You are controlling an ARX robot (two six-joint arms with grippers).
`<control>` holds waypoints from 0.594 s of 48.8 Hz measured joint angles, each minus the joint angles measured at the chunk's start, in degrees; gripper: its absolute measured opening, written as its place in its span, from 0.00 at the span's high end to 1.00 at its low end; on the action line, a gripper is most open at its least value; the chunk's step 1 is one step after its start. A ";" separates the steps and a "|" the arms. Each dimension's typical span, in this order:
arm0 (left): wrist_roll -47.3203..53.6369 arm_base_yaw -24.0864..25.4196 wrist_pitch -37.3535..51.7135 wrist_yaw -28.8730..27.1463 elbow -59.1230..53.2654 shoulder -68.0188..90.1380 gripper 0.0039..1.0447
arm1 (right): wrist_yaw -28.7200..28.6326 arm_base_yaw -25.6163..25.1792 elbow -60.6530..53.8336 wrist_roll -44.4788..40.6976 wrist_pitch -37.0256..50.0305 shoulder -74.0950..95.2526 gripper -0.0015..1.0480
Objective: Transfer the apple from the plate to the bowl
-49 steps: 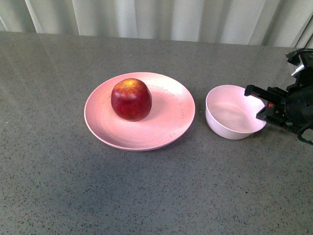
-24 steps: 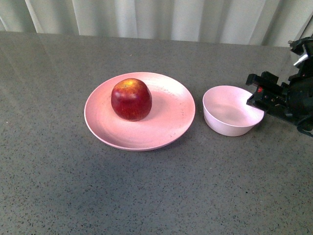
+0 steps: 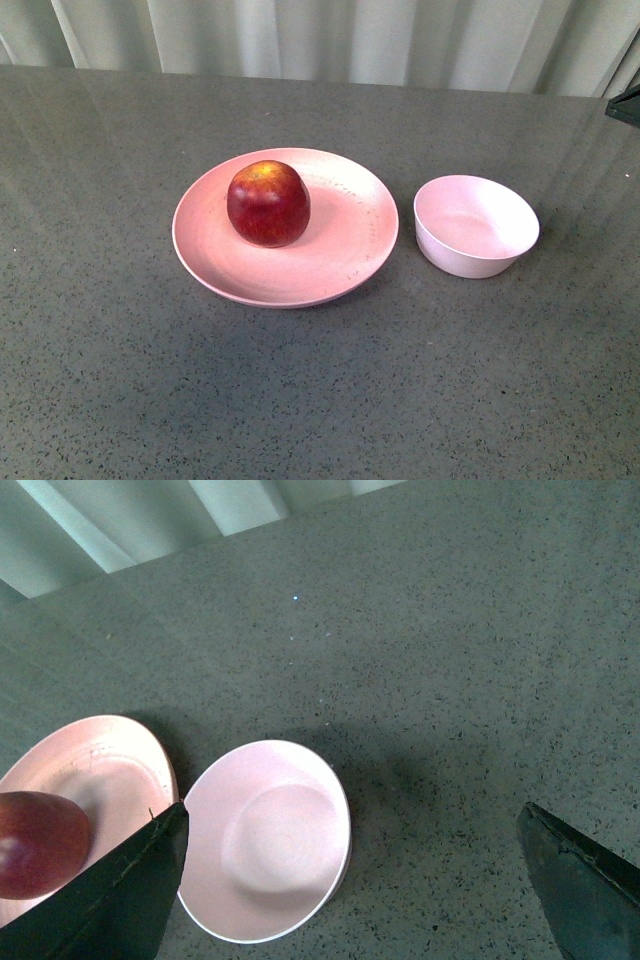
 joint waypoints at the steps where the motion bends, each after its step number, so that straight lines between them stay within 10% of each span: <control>1: 0.00 0.00 0.00 0.00 0.00 0.00 0.08 | -0.04 0.00 -0.02 -0.07 0.00 0.00 0.09; 8: 0.00 0.00 0.00 0.00 0.00 0.00 0.08 | 1.95 -0.04 -1.53 -1.86 4.09 1.14 0.12; 17: 0.00 0.00 0.00 0.00 0.00 0.00 0.08 | 8.46 -0.63 -14.91 -13.29 38.64 2.93 0.41; 29: 0.00 0.00 0.00 0.00 0.00 0.00 0.08 | 8.37 -0.61 -23.56 -16.00 38.32 -8.31 0.83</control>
